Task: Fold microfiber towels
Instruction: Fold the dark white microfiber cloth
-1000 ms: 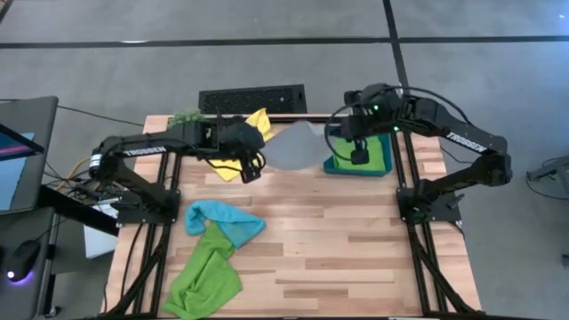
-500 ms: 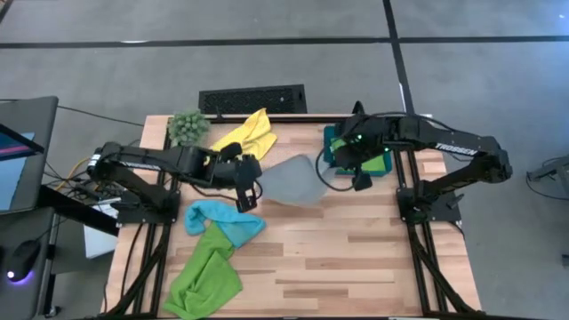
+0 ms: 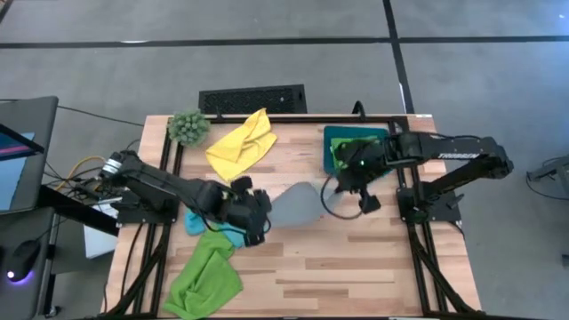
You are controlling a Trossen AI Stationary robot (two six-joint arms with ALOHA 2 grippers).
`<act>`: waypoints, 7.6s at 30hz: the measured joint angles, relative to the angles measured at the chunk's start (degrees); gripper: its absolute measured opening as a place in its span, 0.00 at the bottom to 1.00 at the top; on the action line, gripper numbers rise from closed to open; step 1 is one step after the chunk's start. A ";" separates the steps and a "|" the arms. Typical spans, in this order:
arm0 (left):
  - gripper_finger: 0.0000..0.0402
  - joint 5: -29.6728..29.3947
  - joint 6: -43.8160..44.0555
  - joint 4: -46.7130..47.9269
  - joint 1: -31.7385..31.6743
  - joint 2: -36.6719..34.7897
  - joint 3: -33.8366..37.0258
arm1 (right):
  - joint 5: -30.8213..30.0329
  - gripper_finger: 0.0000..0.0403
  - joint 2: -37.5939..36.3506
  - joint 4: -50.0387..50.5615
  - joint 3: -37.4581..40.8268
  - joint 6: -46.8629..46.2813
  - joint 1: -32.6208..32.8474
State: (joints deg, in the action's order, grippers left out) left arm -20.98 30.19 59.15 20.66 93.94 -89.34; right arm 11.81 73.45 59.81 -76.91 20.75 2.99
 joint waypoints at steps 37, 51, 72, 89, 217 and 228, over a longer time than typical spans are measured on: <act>0.00 12.98 5.01 -23.16 13.81 16.63 -0.07 | -8.70 0.00 -0.13 -35.17 29.47 -45.59 35.83; 0.00 20.01 7.40 -27.16 15.94 23.35 -0.01 | -11.97 0.00 8.97 -40.23 29.82 -54.71 43.61; 0.00 20.69 -0.70 -18.73 8.55 23.38 -0.02 | -15.89 0.00 5.91 -31.22 29.82 -57.79 38.09; 0.00 15.69 -1.37 -11.00 2.82 22.26 -0.04 | -16.49 0.00 5.13 -20.06 29.82 -54.57 27.54; 0.39 7.61 15.98 6.94 6.35 22.28 -9.20 | -33.42 0.51 22.99 -29.13 31.77 -52.59 46.24; 0.39 7.66 15.97 6.93 6.35 22.28 -9.18 | -30.51 0.24 22.75 -29.72 31.85 -58.33 44.60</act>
State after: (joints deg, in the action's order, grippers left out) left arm -13.32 46.16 66.08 27.00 116.22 -98.52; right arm -18.70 96.20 30.10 -45.06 -37.58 47.59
